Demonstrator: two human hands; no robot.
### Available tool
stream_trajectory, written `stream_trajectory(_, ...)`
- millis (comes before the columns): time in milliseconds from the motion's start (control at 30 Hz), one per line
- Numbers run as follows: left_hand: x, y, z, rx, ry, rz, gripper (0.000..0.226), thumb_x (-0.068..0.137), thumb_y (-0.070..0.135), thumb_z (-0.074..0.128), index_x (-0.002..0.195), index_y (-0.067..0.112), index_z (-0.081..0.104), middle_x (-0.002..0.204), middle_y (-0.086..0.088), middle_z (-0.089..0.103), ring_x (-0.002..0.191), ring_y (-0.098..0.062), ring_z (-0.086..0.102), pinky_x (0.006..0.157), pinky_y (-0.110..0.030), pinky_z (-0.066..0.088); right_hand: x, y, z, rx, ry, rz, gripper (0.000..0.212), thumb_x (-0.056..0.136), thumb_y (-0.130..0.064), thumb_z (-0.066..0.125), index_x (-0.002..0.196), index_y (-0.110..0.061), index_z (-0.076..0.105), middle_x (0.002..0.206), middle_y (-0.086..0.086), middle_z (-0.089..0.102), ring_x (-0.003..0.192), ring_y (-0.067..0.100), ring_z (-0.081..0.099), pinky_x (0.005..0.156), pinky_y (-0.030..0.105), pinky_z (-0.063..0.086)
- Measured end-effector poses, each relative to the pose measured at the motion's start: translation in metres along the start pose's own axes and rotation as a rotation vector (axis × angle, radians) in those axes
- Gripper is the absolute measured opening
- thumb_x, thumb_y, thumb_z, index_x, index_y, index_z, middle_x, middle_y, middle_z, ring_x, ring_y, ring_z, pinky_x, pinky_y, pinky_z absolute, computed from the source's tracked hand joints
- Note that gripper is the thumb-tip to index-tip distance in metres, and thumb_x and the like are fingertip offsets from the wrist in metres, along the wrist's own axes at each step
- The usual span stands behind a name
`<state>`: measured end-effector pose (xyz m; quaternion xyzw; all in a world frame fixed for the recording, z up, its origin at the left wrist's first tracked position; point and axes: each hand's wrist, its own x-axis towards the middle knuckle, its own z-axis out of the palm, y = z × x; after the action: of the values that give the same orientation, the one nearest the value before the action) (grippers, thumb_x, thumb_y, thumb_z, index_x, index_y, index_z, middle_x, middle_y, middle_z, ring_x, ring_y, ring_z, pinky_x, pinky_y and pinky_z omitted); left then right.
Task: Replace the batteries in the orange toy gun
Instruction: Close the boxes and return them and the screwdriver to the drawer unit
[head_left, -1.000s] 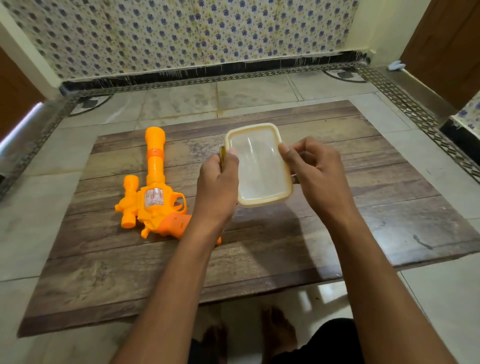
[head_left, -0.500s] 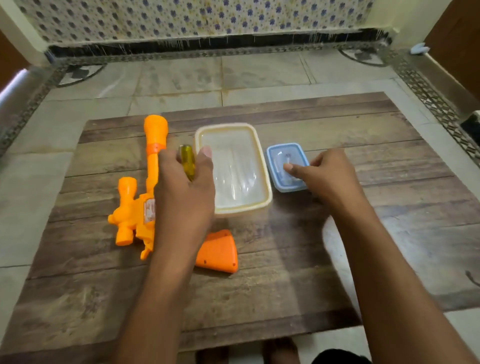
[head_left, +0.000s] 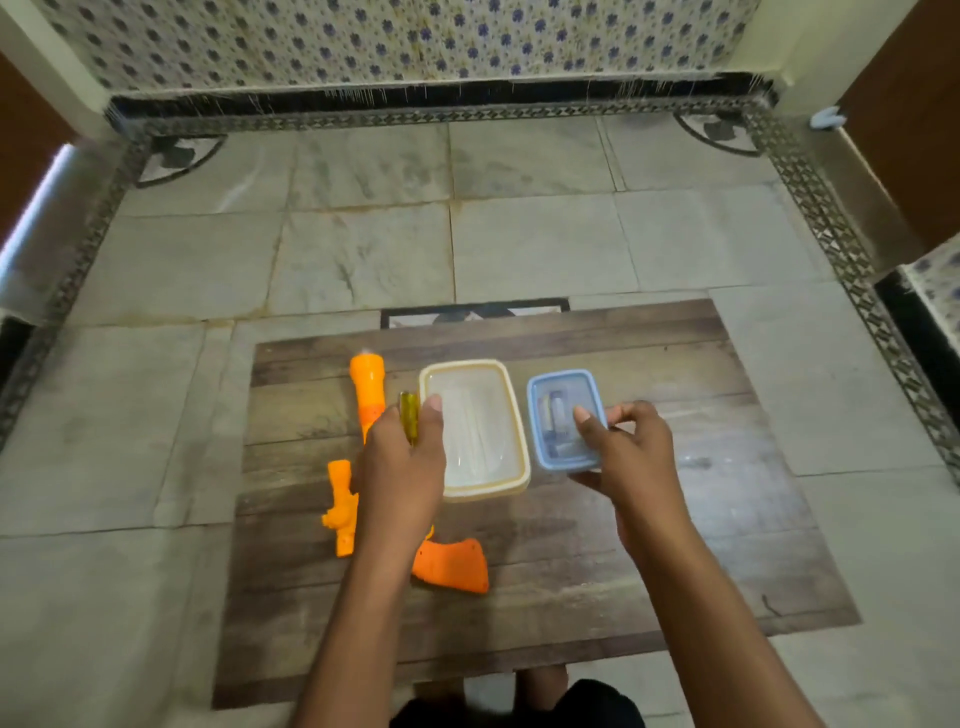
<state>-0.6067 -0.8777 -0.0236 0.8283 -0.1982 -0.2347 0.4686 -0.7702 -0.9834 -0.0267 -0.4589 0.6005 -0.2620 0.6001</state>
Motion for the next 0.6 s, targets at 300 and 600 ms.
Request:
stream_trajectory(300,-0.046,0.135,-0.131,-0.111,0.026,-0.101,0.053,0.089,0.063,0.051,0.071,0.013,0.048,0.062,-0.003,0.049,0.061,-0.022,0.051,0.058,-0.041,0.043,-0.124,-0.165,0.013,0.047,-0.136,-0.117,0.016,0.100,-0.024,0.067,0.113,-0.023,0.058,0.086,-0.008,0.079,0.085,0.016,0.077,0.082,0.048,0.063)
stream_trajectory(600,-0.094,0.173,-0.243,-0.414,0.185,-0.307,0.040,0.092,0.051,0.064,0.093,0.010,0.065,0.077,-0.013,0.066,0.071,-0.024,0.064,0.053,-0.033,0.050,-0.184,-0.252,0.078,0.043,-0.358,-0.214,0.006,0.100,-0.019,0.066,0.101,-0.023,0.062,0.079,-0.013,0.077,0.075,0.009,0.073,0.074,0.044,0.059)
